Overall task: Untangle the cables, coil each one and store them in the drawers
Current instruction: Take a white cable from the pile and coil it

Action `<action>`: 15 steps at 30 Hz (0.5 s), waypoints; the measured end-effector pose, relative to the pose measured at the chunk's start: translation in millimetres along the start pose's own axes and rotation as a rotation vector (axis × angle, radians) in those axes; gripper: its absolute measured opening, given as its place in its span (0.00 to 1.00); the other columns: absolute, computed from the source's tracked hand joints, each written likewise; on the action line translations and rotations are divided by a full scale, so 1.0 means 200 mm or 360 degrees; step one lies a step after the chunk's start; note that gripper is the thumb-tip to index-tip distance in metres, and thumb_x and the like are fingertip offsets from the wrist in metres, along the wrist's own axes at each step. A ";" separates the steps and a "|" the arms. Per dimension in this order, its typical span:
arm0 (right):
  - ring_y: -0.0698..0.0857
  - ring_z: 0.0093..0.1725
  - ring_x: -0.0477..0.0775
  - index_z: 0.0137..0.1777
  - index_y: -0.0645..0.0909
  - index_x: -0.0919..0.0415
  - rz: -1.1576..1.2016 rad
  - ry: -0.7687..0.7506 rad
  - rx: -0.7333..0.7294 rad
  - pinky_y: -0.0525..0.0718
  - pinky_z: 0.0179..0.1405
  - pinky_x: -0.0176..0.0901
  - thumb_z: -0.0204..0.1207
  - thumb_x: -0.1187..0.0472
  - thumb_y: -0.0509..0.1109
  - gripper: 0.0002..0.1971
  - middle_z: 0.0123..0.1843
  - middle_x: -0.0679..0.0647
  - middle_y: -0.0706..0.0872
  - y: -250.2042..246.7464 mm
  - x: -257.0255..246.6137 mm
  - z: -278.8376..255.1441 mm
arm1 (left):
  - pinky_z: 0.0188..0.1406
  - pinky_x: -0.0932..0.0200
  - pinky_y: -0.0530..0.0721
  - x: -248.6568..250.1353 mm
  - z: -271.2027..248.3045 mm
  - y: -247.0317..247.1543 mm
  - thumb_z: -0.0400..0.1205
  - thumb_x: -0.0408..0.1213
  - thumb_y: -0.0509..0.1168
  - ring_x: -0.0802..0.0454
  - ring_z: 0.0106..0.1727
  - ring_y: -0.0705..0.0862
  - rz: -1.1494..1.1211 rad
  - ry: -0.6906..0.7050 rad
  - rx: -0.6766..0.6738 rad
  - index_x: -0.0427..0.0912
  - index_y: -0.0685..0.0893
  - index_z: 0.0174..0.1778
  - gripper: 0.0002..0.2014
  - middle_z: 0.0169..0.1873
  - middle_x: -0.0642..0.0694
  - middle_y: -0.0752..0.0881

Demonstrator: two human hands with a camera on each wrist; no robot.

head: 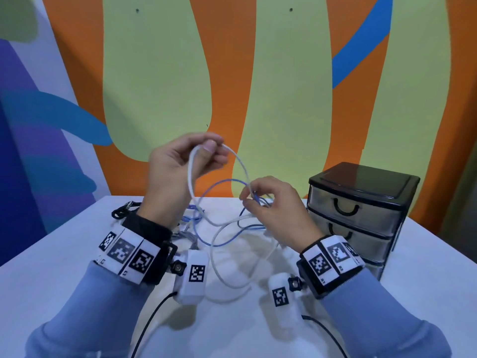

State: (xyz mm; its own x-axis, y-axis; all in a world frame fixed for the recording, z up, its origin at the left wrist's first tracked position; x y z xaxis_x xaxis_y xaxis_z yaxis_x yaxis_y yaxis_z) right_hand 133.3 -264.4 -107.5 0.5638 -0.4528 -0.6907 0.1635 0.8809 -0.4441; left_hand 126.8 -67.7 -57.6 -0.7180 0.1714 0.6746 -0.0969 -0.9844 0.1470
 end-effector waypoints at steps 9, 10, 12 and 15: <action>0.86 0.38 0.57 0.37 0.92 0.51 -0.0244 0.0362 0.0130 0.79 0.38 0.45 0.82 0.47 0.76 0.14 0.38 0.55 0.90 -0.03 0.12 0.01 | 0.56 0.61 0.90 0.03 0.08 -0.23 0.89 0.28 0.69 0.48 0.46 0.92 -0.0166 0.0048 0.0480 0.32 0.90 0.59 0.06 0.46 0.39 0.93; 0.85 0.37 0.59 0.35 0.90 0.50 -0.0239 0.0348 0.0158 0.80 0.38 0.47 0.82 0.47 0.75 0.15 0.37 0.57 0.88 -0.03 0.11 0.01 | 0.55 0.62 0.90 0.02 0.07 -0.22 0.89 0.27 0.69 0.48 0.46 0.93 -0.0107 -0.0019 0.0426 0.30 0.89 0.61 0.08 0.46 0.39 0.94; 0.83 0.37 0.56 0.36 0.89 0.46 -0.0243 0.0348 0.0159 0.80 0.39 0.48 0.81 0.54 0.75 0.11 0.36 0.52 0.85 -0.02 0.10 0.02 | 0.54 0.63 0.91 0.01 0.06 -0.20 0.89 0.27 0.69 0.48 0.46 0.93 -0.0077 -0.0117 0.0336 0.29 0.89 0.63 0.09 0.46 0.38 0.94; 0.85 0.56 0.45 0.58 0.90 0.43 -0.0167 0.0326 0.0064 0.80 0.49 0.33 0.77 0.65 0.75 0.16 0.57 0.44 0.86 -0.02 0.08 0.01 | 0.52 0.65 0.91 0.03 0.05 -0.17 0.89 0.26 0.67 0.49 0.46 0.93 -0.0232 -0.0237 0.0249 0.29 0.89 0.62 0.09 0.46 0.38 0.94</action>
State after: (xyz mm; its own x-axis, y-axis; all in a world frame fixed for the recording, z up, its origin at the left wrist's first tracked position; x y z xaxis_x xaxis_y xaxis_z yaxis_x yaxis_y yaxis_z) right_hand 143.5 -275.2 -115.9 0.3663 -0.5571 -0.7453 0.2471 0.8305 -0.4993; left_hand 132.9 -33.7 -51.9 -0.5936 0.3266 0.7355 -0.0760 -0.9326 0.3528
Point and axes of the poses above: each hand's wrist, its own z-axis towards the middle knuckle, its own y-axis out of the palm, x = y × z, the point moved 2 cm from there along z, towards the middle knuckle
